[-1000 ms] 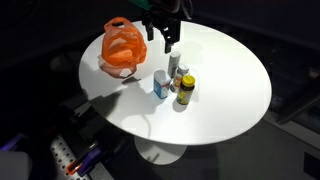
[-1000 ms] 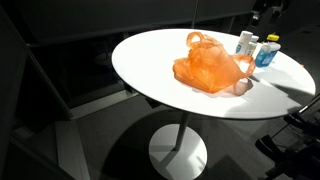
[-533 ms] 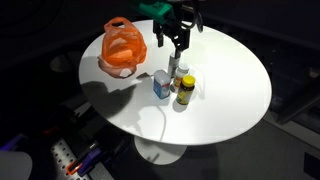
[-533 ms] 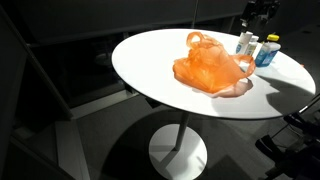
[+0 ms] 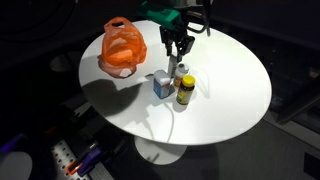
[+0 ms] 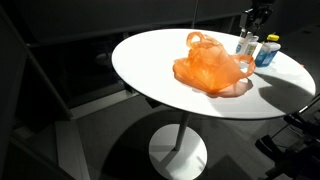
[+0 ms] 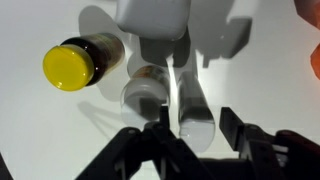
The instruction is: Pick up the white bottle on the left and put it in the orange plastic bag
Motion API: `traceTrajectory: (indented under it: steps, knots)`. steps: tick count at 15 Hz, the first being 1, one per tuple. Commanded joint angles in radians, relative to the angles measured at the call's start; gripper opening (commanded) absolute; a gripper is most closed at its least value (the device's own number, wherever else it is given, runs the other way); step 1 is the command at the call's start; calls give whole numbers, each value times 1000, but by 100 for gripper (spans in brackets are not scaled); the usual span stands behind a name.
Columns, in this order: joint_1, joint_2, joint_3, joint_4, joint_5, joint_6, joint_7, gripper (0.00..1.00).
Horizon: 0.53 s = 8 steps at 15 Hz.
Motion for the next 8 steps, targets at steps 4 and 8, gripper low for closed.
traceTrajectory:
  steps: [4, 8]
  knots:
    - [2, -49, -2, 32, -27, -78, 10, 9]
    - [15, -123, 11, 35, -27, -145, 8, 10]
